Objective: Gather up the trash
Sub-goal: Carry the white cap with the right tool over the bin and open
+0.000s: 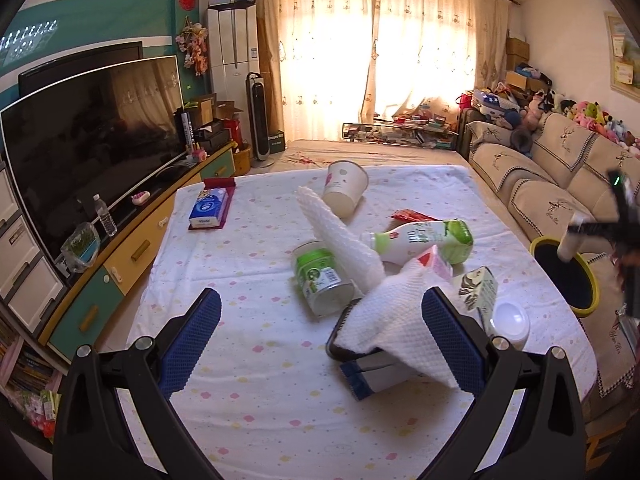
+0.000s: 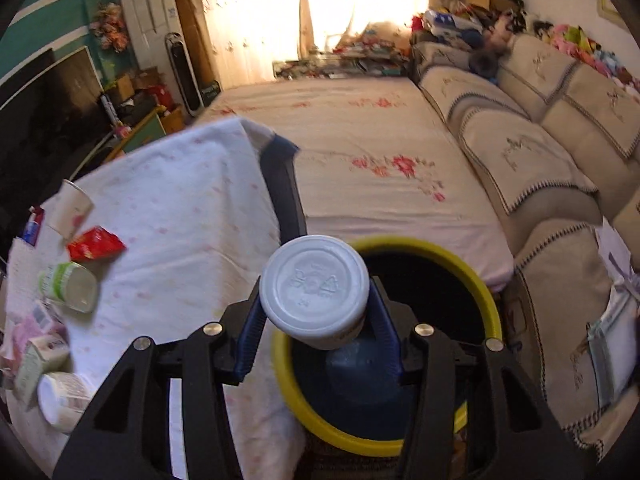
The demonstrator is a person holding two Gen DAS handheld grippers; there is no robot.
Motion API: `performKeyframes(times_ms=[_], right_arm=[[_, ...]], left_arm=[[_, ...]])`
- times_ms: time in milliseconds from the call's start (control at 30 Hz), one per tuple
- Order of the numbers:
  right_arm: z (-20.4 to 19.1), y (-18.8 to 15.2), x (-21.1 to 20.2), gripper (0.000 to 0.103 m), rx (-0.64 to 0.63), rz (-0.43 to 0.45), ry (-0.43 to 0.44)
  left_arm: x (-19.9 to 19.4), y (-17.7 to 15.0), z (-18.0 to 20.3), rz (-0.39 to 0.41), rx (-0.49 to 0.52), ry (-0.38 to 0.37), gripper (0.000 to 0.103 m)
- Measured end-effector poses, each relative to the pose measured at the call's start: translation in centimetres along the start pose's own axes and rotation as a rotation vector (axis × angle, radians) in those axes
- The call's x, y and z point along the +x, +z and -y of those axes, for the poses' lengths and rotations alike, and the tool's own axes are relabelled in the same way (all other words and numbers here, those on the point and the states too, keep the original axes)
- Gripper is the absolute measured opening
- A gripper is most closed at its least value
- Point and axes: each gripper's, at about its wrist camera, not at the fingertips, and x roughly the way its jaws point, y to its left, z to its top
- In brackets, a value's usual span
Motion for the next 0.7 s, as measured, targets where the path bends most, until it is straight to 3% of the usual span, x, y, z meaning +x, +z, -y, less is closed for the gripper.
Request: performKeyframes(times_ms=[167,300,467,700], right_arm=[[2.7,-3.2,7.0,0.047,0.059,-0.158,-0.025],[3.8,-5.2,9.5,0.048,0.091,-0.233,-0.035],[4.2,-6.3,9.6,0.049,0.112,-0.25,-0.035],[3.4,-6.9,8.2,0.052,0.105,-0.228,-0.028]], left_arm=[[-0.3,0.3,1.3,-0.003,0.017,-0.03,0.099],[-0.5,0.4,2.2,-0.004,0.044,-0.048,0.099],[-0.5,0.4,3.4,-0.011,0.082,-0.105,0.099],[-0.9,0.1,5.1,-0.022,0.156,-0.258,0.099]])
